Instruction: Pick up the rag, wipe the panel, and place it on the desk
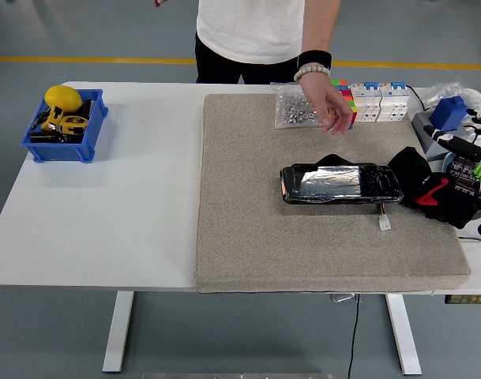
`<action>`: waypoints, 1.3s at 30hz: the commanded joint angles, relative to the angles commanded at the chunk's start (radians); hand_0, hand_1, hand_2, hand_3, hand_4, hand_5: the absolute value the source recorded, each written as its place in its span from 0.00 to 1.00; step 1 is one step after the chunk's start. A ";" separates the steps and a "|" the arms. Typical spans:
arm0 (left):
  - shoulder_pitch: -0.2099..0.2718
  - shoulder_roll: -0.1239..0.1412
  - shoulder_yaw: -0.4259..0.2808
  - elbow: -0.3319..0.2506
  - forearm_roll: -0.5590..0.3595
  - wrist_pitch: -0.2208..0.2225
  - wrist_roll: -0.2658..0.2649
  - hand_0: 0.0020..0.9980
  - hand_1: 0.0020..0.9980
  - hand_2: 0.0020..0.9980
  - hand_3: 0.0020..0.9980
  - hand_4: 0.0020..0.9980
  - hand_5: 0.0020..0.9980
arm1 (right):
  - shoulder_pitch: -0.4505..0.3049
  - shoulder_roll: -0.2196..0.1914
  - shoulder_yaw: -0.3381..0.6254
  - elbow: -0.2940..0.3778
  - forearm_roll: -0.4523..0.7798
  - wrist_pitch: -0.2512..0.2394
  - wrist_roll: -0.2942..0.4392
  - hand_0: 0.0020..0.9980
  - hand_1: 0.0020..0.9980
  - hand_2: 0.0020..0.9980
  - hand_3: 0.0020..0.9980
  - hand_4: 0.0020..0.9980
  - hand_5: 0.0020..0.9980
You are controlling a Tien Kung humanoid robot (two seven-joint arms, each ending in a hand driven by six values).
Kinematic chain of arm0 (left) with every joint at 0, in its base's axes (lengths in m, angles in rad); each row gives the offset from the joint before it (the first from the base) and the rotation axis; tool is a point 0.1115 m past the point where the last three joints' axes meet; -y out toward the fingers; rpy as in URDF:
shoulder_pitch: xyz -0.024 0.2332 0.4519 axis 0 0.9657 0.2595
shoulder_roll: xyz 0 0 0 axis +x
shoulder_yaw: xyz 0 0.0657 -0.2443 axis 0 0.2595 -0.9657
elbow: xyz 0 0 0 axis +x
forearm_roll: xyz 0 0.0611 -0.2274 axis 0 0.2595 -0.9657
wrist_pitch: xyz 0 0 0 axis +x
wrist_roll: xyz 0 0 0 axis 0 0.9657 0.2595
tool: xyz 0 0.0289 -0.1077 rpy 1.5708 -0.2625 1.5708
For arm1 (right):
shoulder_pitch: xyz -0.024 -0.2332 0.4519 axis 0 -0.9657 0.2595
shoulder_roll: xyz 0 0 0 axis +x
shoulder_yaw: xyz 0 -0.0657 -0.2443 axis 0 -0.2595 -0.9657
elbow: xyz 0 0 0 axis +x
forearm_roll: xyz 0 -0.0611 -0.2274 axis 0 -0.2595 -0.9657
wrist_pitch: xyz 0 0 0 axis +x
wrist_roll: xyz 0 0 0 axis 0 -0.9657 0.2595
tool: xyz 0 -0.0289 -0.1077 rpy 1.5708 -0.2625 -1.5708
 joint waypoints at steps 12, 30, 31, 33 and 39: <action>-0.002 -0.002 0.006 0.000 0.000 -0.001 0.001 0.69 0.73 0.73 0.61 0.67 0.63 | -0.142 -0.005 0.234 -0.009 0.514 0.230 0.338 0.81 0.81 0.88 0.92 1.00 0.77; -0.008 -0.013 0.013 0.000 -0.004 -0.003 -0.001 0.69 0.73 0.73 0.61 0.67 0.63 | -0.212 0.023 0.417 -0.086 1.074 0.517 0.424 0.81 0.81 0.87 0.90 1.00 0.75; -0.008 -0.013 0.012 0.000 -0.003 -0.003 -0.001 0.69 0.73 0.73 0.61 0.67 0.63 | -0.212 0.022 0.421 -0.087 1.072 0.515 0.423 0.81 0.81 0.87 0.90 1.00 0.75; -0.009 -0.013 0.011 0.000 -0.002 -0.003 0.000 0.69 0.73 0.73 0.61 0.67 0.63 | -0.211 0.022 0.428 -0.087 1.070 0.513 0.422 0.81 0.81 0.87 0.90 1.00 0.75; -0.010 -0.014 0.004 0.000 0.003 -0.002 0.000 0.69 0.73 0.73 0.61 0.67 0.63 | -0.210 0.019 0.446 -0.085 1.068 0.509 0.422 0.81 0.80 0.87 0.90 1.00 0.75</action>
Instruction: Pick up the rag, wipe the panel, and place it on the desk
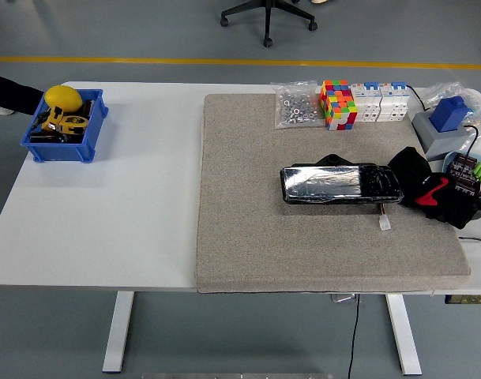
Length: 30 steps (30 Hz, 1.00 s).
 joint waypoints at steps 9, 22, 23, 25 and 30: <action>-0.001 0.000 0.012 0.000 -0.010 0.000 0.000 0.68 0.73 0.73 0.61 0.67 0.63 | 0.001 0.000 0.014 0.001 -0.003 -0.007 0.000 0.81 0.81 0.87 0.90 1.00 0.74; 0.008 0.007 0.026 0.000 -0.018 0.001 0.001 0.69 0.73 0.73 0.61 0.67 0.63 | -0.007 -0.001 0.021 0.002 -0.005 -0.008 0.001 0.81 0.81 0.87 0.90 1.00 0.73; 0.008 0.007 0.026 0.000 -0.018 0.001 0.001 0.69 0.73 0.73 0.61 0.67 0.63 | -0.006 -0.001 0.021 0.002 -0.005 -0.008 0.001 0.81 0.81 0.87 0.90 1.00 0.73; 0.009 0.006 0.026 0.000 -0.018 0.000 0.001 0.69 0.73 0.73 0.61 0.67 0.63 | -0.003 -0.002 0.019 0.002 -0.005 -0.007 0.001 0.81 0.81 0.87 0.90 1.00 0.73; 0.014 0.001 0.012 0.000 -0.011 0.000 0.000 0.69 0.73 0.73 0.61 0.67 0.63 | -0.001 -0.005 0.026 0.006 -0.007 -0.006 0.000 0.81 0.81 0.87 0.90 1.00 0.73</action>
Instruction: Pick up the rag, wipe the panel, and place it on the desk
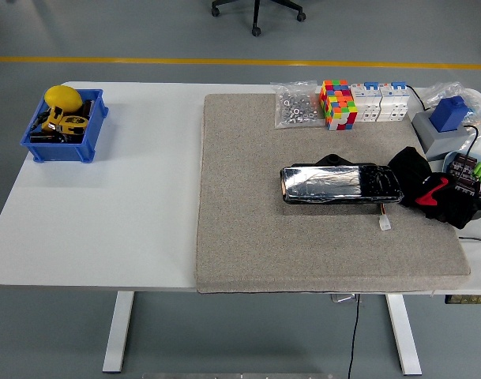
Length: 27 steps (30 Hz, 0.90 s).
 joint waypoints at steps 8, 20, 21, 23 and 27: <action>-0.005 -0.003 0.004 0.000 -0.001 -0.001 0.000 0.69 0.73 0.73 0.61 0.67 0.63 | -0.002 -0.004 0.010 -0.001 0.003 0.003 -0.003 0.81 0.81 0.87 0.90 1.00 0.73; -0.008 -0.004 -0.006 0.000 0.003 0.000 0.000 0.69 0.73 0.73 0.61 0.67 0.63 | -0.001 -0.008 0.025 -0.001 -0.001 0.011 -0.009 0.82 0.81 0.87 0.90 1.00 0.73; -0.009 -0.004 -0.006 0.000 0.003 0.000 0.000 0.69 0.73 0.73 0.61 0.67 0.63 | 0.000 -0.008 0.025 -0.001 0.001 0.012 -0.009 0.82 0.81 0.87 0.91 1.00 0.73; -0.010 -0.004 -0.007 0.000 0.002 0.000 0.000 0.69 0.73 0.73 0.61 0.67 0.63 | 0.002 -0.009 0.024 -0.002 0.002 0.013 -0.011 0.82 0.81 0.87 0.91 1.00 0.73; -0.010 -0.004 -0.012 0.000 0.005 0.000 0.000 0.69 0.73 0.73 0.61 0.67 0.63 | 0.004 -0.010 0.025 0.000 -0.004 0.015 -0.015 0.82 0.81 0.88 0.91 1.00 0.72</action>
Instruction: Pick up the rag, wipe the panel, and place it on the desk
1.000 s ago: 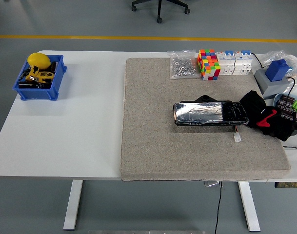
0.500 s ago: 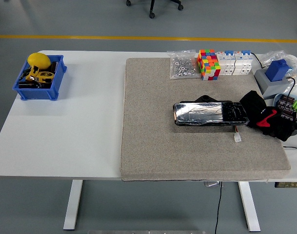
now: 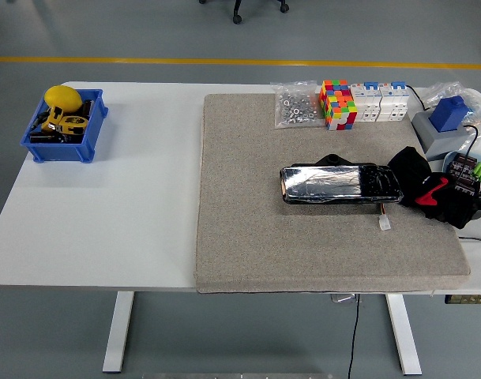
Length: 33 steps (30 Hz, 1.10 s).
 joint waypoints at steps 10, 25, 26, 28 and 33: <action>-0.004 0.002 -0.013 0.000 0.006 -0.001 -0.002 0.69 0.73 0.73 0.61 0.67 0.63 | 0.000 -0.004 0.011 0.004 -0.055 -0.008 0.000 0.82 0.82 0.88 0.91 1.00 0.71; -0.009 0.001 -0.017 0.000 0.004 -0.003 -0.003 0.69 0.73 0.73 0.61 0.67 0.63 | -0.005 -0.009 0.024 0.009 -0.072 -0.017 -0.013 0.82 0.82 0.88 0.92 1.00 0.69; -0.009 0.001 -0.016 0.000 0.003 -0.002 -0.003 0.69 0.73 0.73 0.61 0.67 0.63 | -0.005 -0.010 0.024 0.010 -0.072 -0.016 -0.014 0.82 0.82 0.88 0.92 1.00 0.69; -0.009 0.001 -0.017 0.000 0.004 -0.003 -0.003 0.69 0.73 0.73 0.61 0.67 0.63 | -0.006 -0.013 0.024 0.012 -0.072 -0.014 -0.014 0.82 0.82 0.88 0.92 1.00 0.69; -0.008 0.002 -0.018 0.000 0.004 -0.003 -0.004 0.69 0.73 0.73 0.61 0.67 0.63 | -0.008 -0.014 0.023 0.014 -0.072 -0.012 -0.015 0.82 0.82 0.88 0.92 1.00 0.69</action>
